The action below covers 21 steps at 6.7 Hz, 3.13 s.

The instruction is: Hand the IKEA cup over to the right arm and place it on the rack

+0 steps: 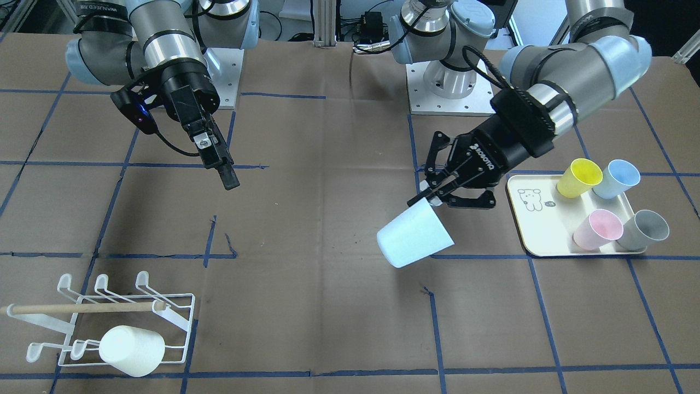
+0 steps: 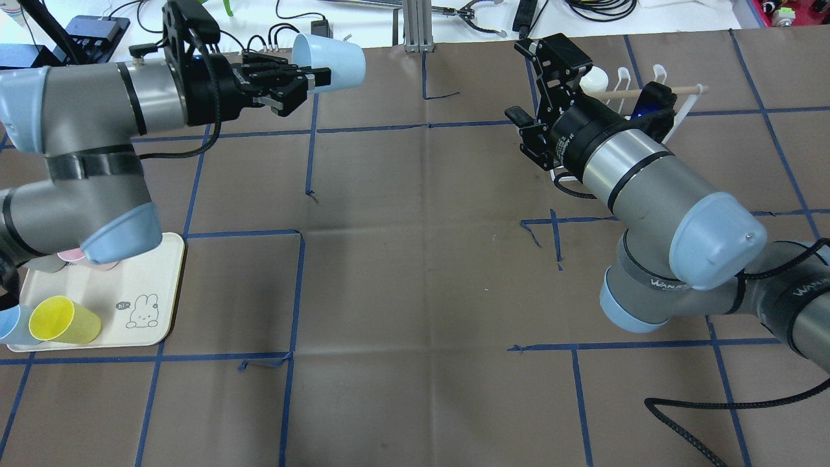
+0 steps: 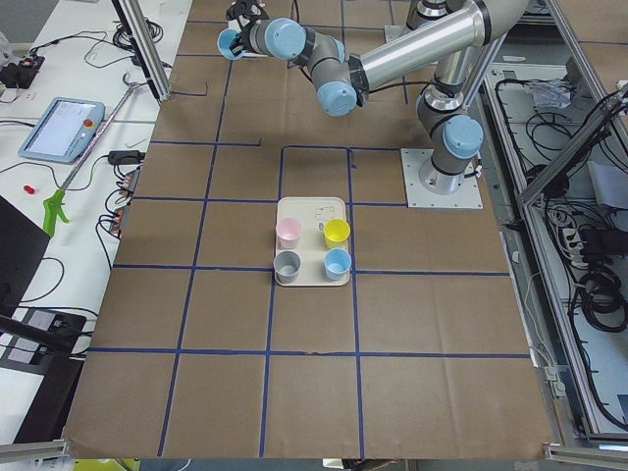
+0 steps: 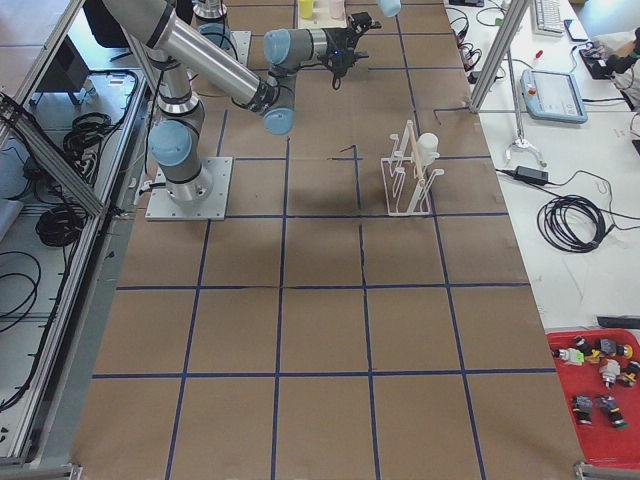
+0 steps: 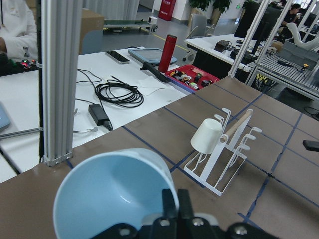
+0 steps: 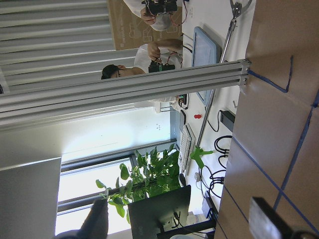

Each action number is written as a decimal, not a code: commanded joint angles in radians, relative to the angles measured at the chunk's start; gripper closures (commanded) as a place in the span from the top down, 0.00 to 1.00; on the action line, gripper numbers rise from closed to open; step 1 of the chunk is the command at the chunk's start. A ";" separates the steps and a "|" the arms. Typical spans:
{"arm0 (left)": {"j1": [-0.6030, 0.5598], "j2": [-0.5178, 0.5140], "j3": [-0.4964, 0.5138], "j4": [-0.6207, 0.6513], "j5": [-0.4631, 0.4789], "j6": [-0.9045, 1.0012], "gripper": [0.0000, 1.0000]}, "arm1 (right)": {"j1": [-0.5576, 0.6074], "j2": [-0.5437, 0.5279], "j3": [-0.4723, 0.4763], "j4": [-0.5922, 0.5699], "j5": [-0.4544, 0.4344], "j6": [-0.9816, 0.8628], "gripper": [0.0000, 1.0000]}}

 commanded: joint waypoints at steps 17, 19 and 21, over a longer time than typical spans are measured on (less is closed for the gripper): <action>-0.129 -0.008 -0.149 0.322 0.036 -0.122 0.04 | 0.244 0.114 -0.238 0.470 -0.067 0.167 0.98; -0.129 -0.008 -0.149 0.322 0.036 -0.127 0.04 | 0.249 0.114 -0.238 0.465 -0.059 0.164 0.94; -0.129 -0.008 -0.149 0.323 0.038 -0.128 0.04 | 0.249 0.116 -0.238 0.462 -0.049 0.162 0.68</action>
